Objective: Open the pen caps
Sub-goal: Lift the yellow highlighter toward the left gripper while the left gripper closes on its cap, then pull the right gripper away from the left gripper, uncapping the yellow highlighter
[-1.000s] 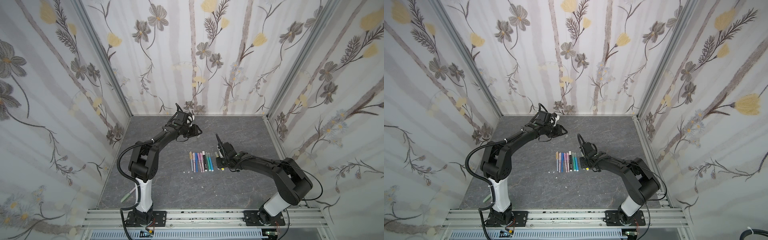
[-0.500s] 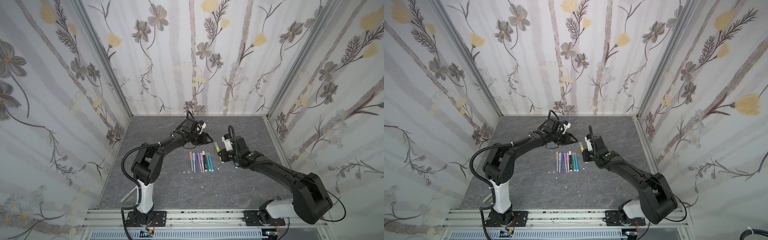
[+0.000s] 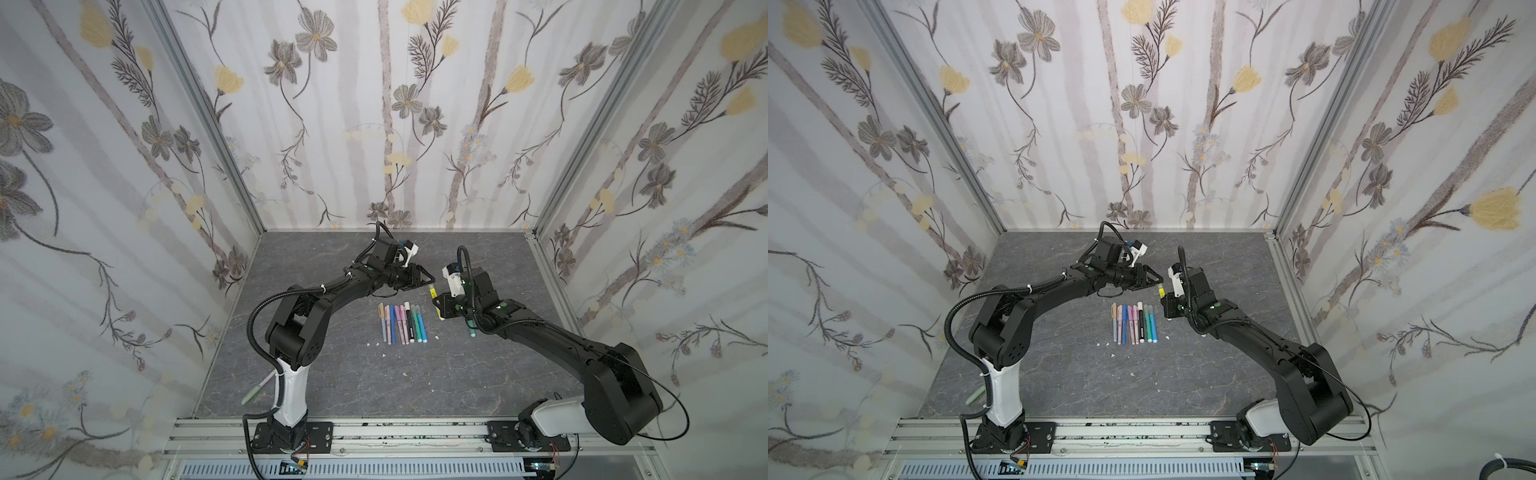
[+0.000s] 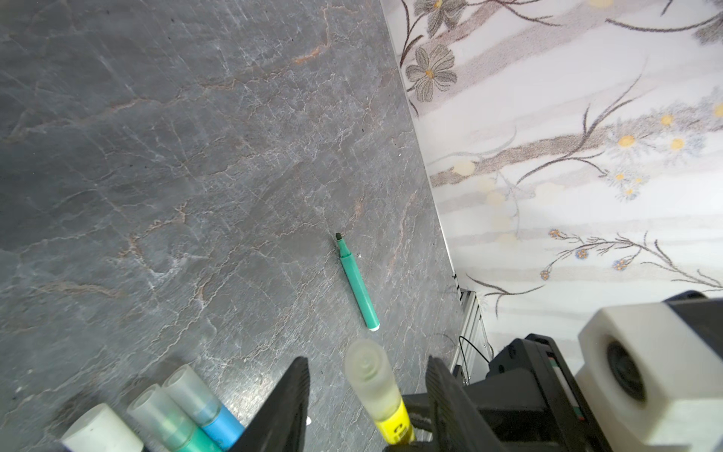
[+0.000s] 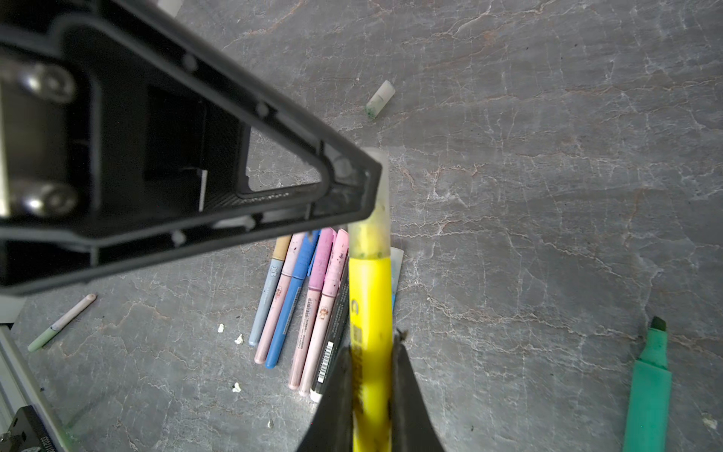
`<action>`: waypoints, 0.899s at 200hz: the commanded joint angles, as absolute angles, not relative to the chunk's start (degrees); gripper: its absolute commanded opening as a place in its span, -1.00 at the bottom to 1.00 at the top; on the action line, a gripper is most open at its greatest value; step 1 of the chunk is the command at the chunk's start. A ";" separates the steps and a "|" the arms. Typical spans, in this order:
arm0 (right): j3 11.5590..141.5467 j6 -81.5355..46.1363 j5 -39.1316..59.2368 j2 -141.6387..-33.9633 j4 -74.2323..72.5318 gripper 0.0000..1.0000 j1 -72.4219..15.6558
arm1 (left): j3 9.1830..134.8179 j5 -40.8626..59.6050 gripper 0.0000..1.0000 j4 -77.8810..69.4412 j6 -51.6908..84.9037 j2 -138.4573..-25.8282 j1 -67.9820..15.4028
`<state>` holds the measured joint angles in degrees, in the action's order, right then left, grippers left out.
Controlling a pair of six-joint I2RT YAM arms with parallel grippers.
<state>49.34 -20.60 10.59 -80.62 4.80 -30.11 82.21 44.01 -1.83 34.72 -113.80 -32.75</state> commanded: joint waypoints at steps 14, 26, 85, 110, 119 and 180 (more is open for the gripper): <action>49.52 -21.79 10.98 -81.07 0.89 -0.84 -30.15 | 82.21 45.85 -0.12 -6.05 36.96 -114.30 -32.94; 49.49 -21.97 11.17 -81.34 0.58 -0.84 -30.14 | 82.26 45.92 -0.16 -6.37 37.30 -114.37 -32.94; 49.49 -22.06 10.02 -81.74 -0.12 -0.84 -30.15 | 82.60 46.72 -0.44 -7.29 38.28 -114.84 -33.11; 49.35 -22.05 8.98 -81.74 -0.57 -0.83 -30.15 | 82.53 47.06 -0.54 -7.85 38.67 -114.88 -33.20; 49.39 -22.04 8.80 -81.87 -0.64 -0.83 -30.11 | 82.53 47.17 -0.59 -8.02 38.84 -115.04 -33.21; 49.00 -21.90 9.01 -82.67 -1.01 -0.82 -30.10 | 82.71 47.56 -0.93 -8.35 39.02 -115.27 -33.19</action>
<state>49.32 -22.02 9.45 -82.46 0.69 -30.11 82.21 45.69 -5.76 38.63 -115.18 -33.10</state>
